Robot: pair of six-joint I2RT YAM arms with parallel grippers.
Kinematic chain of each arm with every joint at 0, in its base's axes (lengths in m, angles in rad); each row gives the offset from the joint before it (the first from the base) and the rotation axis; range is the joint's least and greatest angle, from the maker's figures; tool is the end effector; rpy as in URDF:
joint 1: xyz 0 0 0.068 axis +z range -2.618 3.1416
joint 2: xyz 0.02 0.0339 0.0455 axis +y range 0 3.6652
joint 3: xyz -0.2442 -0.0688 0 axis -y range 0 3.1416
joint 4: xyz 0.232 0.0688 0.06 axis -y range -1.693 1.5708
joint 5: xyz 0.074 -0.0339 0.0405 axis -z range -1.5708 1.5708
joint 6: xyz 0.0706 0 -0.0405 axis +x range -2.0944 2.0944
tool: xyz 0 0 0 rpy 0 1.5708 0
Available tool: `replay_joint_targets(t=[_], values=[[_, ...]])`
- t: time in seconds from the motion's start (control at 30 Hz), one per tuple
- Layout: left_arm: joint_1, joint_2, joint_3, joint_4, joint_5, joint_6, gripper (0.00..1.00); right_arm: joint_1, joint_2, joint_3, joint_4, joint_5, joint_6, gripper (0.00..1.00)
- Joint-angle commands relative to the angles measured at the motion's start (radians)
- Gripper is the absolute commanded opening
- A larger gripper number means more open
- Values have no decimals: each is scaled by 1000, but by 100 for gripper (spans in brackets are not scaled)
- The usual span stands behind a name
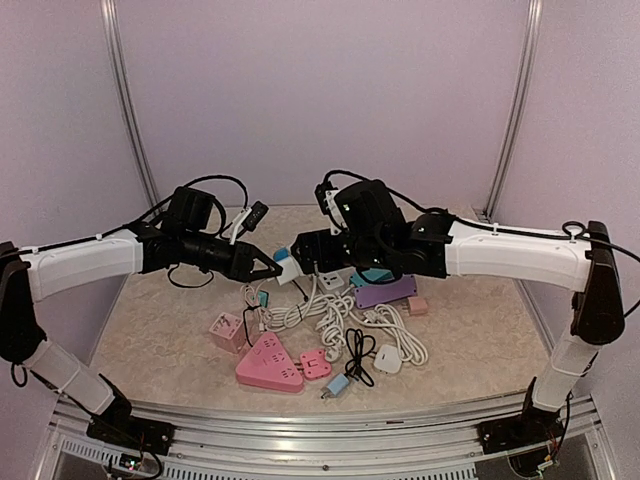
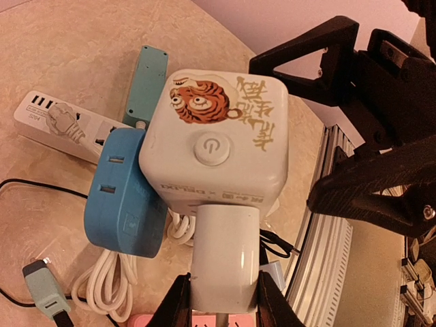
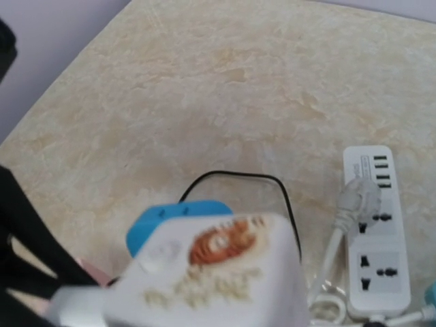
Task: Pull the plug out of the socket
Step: Remove the plug from the socket.
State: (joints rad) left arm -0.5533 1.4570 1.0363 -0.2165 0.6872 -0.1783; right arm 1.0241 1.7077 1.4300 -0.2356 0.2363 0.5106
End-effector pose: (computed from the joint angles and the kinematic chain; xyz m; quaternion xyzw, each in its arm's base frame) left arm 0.2588 -0.2125 0.2396 0.3057 0.7978 -0.4325 0.2881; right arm 0.2310 0.3478 0.2795 -0.1602 0.8444 0.2745 0.4312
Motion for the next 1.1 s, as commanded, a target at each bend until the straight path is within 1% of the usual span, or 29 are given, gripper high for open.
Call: replay_joint_targets(t=[0.0, 0.27, 0.67, 0.87, 1.07], values=[[-10, 1, 1, 56, 9, -3, 0, 23, 66, 88, -38, 60, -33, 91], [-12, 0, 1, 53, 0, -1, 0, 31, 150, 188, -116, 78, -47, 91], [-16, -4, 1, 52, -2, 0, 0, 40, 206, 245, -181, 154, -33, 81], [-20, -1, 1, 51, 0, 2, 0, 40, 205, 245, -191, 182, -18, 70], [-22, -4, 1, 51, -1, 5, 0, 40, 204, 244, -197, 192, -17, 49]])
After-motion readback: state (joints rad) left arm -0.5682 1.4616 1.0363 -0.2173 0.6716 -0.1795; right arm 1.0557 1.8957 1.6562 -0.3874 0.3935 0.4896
